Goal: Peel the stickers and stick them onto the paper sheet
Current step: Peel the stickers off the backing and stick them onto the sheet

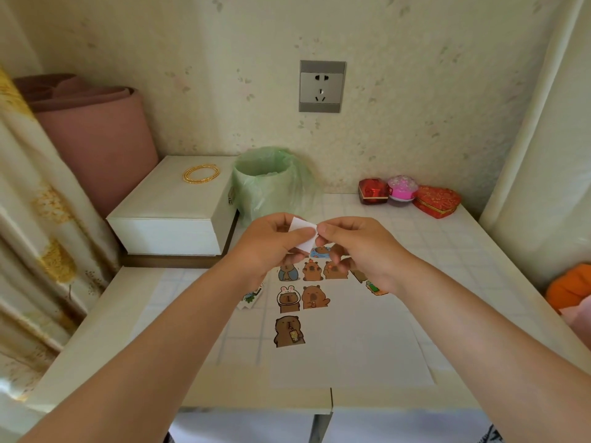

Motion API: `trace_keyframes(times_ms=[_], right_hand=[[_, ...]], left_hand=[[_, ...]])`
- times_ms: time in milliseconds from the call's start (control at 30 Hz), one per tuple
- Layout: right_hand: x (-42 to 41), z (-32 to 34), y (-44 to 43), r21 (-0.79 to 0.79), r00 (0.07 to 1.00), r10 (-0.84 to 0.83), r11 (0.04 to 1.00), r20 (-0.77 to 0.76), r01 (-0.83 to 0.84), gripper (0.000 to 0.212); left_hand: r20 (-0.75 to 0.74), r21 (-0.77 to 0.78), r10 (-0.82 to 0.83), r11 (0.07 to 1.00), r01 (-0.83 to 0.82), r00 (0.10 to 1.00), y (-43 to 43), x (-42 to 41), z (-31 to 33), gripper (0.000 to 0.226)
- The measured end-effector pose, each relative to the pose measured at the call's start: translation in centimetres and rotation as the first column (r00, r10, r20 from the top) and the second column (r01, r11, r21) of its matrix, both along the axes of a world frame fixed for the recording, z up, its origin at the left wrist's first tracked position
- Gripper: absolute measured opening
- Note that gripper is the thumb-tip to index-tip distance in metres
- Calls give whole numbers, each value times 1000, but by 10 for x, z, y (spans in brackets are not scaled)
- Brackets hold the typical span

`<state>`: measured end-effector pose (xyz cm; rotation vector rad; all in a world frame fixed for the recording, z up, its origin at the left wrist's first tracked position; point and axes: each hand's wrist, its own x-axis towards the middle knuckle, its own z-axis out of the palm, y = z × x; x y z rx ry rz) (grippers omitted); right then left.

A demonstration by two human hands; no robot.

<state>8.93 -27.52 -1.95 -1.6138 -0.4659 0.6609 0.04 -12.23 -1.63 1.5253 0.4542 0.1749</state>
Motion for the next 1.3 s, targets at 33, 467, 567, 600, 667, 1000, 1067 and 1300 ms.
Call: trace_keyframes(times_ms=[33,467,567,600,667,1000,1067,1300], right_hand=[[0,0,0,-1,1000,-7,1000,6,7,13],[-2,-2,1,1,993,-58,998,107,58,10],[0,1,0,45,998,14,999,-64,-11,15],[1,2,-1,60,994,35,998,-107,-29,16],[2,1,-1,73,991,54,996,-122,-45,17],[-5,0,2,-32,956,-109,992,272,122,14],[-5,-1,2,-16,961,-107,993,255,115,14],[-1,-1,0,60,998,-15,998,68,10,14]], left_hand=[[12,57,14,998,-15,1000,-1,-1,1,13],[65,206,32,977,-45,997,-5,-1,1,5],[68,153,77,984,-86,995,-3,-1,1,8],[71,136,79,987,-88,994,-2,-1,1,9],[79,110,66,991,-75,995,-2,-1,2,10],[85,197,30,979,-46,996,-7,-2,3,4],[86,207,53,976,-70,995,-8,-2,2,4],[80,160,83,983,-95,993,-6,-2,3,7]])
